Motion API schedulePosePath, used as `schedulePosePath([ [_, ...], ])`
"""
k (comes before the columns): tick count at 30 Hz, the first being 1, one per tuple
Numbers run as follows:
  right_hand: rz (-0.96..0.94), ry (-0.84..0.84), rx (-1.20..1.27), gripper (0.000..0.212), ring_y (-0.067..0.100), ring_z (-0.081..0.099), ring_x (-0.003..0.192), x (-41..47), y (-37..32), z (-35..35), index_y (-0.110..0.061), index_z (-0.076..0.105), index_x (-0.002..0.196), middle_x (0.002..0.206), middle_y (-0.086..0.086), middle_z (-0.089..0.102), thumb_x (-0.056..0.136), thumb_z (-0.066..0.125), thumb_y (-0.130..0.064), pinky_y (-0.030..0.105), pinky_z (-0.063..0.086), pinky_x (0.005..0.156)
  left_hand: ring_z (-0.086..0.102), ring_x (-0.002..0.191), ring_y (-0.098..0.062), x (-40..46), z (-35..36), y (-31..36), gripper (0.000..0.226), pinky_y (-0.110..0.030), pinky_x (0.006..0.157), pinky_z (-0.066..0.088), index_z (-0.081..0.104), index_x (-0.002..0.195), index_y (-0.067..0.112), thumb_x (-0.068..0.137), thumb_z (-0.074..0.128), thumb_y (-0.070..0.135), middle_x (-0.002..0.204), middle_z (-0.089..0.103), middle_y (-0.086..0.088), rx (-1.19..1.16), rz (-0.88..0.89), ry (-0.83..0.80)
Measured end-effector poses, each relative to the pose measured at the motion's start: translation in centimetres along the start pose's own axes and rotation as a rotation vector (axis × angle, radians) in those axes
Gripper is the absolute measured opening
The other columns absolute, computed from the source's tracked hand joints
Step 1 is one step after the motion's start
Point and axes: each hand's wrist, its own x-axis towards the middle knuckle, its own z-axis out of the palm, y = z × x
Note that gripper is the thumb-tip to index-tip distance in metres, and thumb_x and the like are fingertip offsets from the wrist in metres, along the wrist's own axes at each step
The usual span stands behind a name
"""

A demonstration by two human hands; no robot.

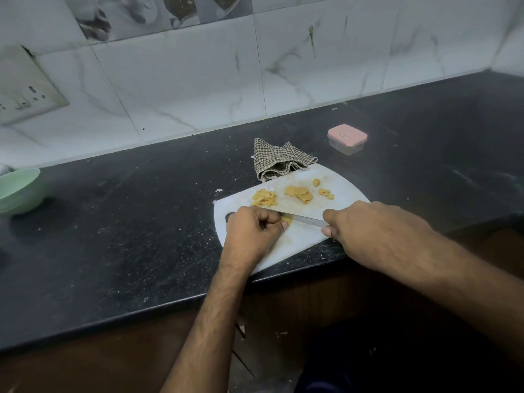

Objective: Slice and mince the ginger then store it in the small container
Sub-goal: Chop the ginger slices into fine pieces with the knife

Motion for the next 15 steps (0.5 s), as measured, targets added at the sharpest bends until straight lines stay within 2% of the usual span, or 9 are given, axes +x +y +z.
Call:
schedulePosePath([
  [3, 0.010, -0.058, -0.032, 0.017, 0.018, 0.042, 0.076, -0.7, -0.2, -1.5, -0.026, 0.036, 0.100, 0.078, -0.004, 0.037, 0.109, 0.029, -0.038, 0.031, 0.029, 0.058, 0.056, 0.058, -0.004, 0.2, 0.0, -0.1, 0.016, -0.028, 0.075, 0.049, 0.078, 0.074, 0.017, 0.085, 0.083, 0.028, 0.071, 0.073, -0.002, 0.024, 0.002, -0.023],
  [6, 0.014, -0.125, -0.005, 0.013, 0.015, 0.040, 0.070, -0.4, -0.5, -1.5, -0.025, 0.035, 0.102, 0.080, -0.002, 0.038, 0.110, 0.030, -0.034, 0.029, 0.027, 0.053, 0.061, 0.062, -0.011, 0.2, 0.1, -0.1, 0.018, -0.033, 0.082, 0.051, 0.077, 0.073, 0.017, 0.085, 0.083, 0.029, 0.073, 0.074, -0.001, 0.037, 0.007, -0.011],
  [9, 0.019, -0.110, 0.079, 0.014, 0.014, 0.043, 0.069, 1.0, -0.8, 0.5, -0.023, 0.040, 0.106, 0.083, 0.000, 0.046, 0.109, 0.032, -0.034, 0.033, 0.039, 0.065, 0.064, 0.070, -0.012, 0.1, 0.3, -0.2, 0.017, -0.036, 0.085, 0.054, 0.077, 0.074, 0.014, 0.084, 0.083, 0.027, 0.079, 0.075, 0.001, 0.029, 0.012, 0.001],
  [12, 0.033, -0.080, 0.140, 0.014, 0.013, 0.043, 0.067, 1.9, -0.9, 1.8, -0.024, 0.041, 0.107, 0.083, 0.000, 0.048, 0.109, 0.032, -0.034, 0.036, 0.041, 0.067, 0.065, 0.071, -0.009, 0.1, 0.4, -0.3, 0.016, -0.043, 0.090, 0.055, 0.078, 0.074, 0.016, 0.083, 0.084, 0.027, 0.079, 0.075, 0.007, 0.014, 0.009, 0.011],
  [15, 0.025, -0.067, 0.119, 0.014, 0.013, 0.043, 0.068, 1.7, -0.8, 1.4, -0.026, 0.036, 0.101, 0.082, 0.000, 0.047, 0.109, 0.031, -0.037, 0.036, 0.041, 0.067, 0.064, 0.069, -0.014, 0.1, 0.3, -0.2, 0.018, -0.041, 0.088, 0.056, 0.077, 0.074, 0.013, 0.084, 0.083, 0.027, 0.080, 0.075, 0.000, 0.024, 0.011, 0.014],
])
